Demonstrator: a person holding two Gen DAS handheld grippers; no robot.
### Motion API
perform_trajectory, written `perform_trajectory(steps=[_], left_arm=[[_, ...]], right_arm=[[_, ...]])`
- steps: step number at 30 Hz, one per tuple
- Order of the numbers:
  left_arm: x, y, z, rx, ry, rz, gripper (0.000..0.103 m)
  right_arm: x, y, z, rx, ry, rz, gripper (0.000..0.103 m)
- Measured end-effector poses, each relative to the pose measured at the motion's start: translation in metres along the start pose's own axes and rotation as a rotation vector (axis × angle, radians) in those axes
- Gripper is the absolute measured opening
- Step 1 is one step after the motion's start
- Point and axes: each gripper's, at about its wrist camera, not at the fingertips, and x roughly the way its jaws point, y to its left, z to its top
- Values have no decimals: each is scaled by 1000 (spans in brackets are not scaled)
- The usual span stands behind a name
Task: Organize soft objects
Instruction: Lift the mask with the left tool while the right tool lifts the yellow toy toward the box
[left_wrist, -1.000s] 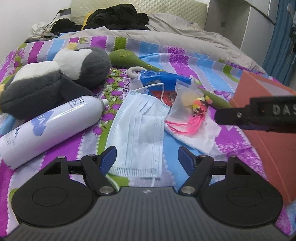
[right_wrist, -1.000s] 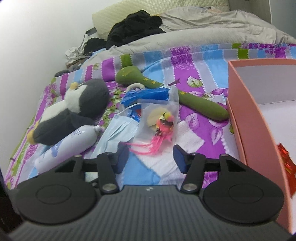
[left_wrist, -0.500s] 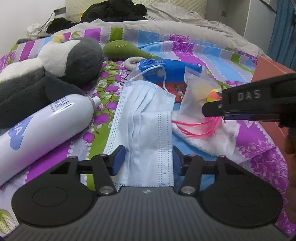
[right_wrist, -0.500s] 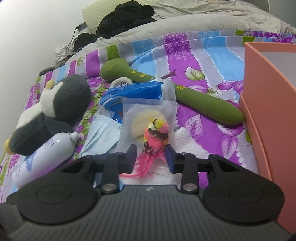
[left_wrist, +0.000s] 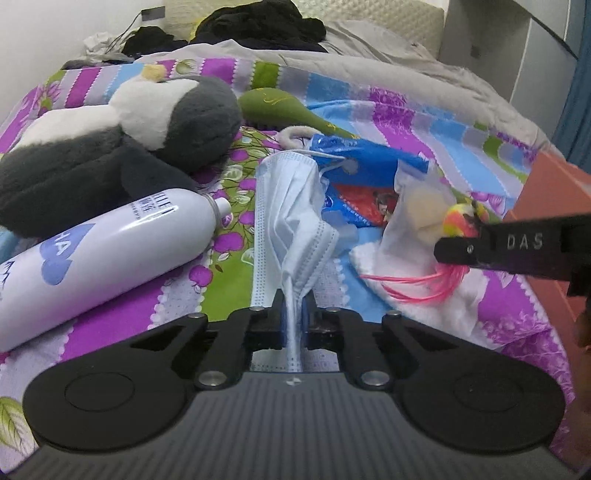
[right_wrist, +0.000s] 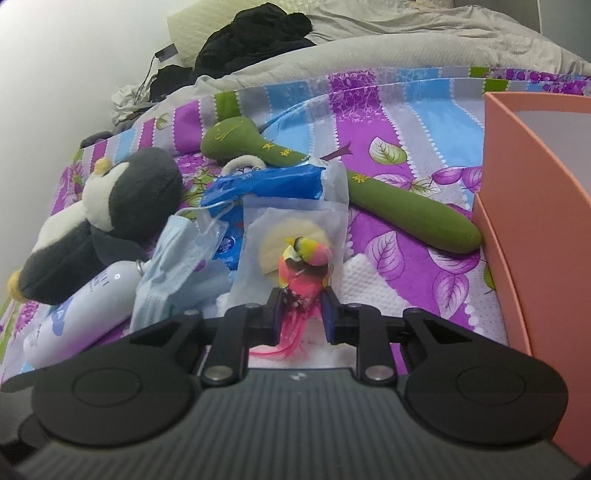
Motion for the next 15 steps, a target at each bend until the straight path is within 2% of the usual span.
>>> perform_trajectory(steps=[15], left_arm=[[-67,6,-8,-47,-16,-46,9]], right_arm=[[-57,17,-22,-69,7,-23,25]])
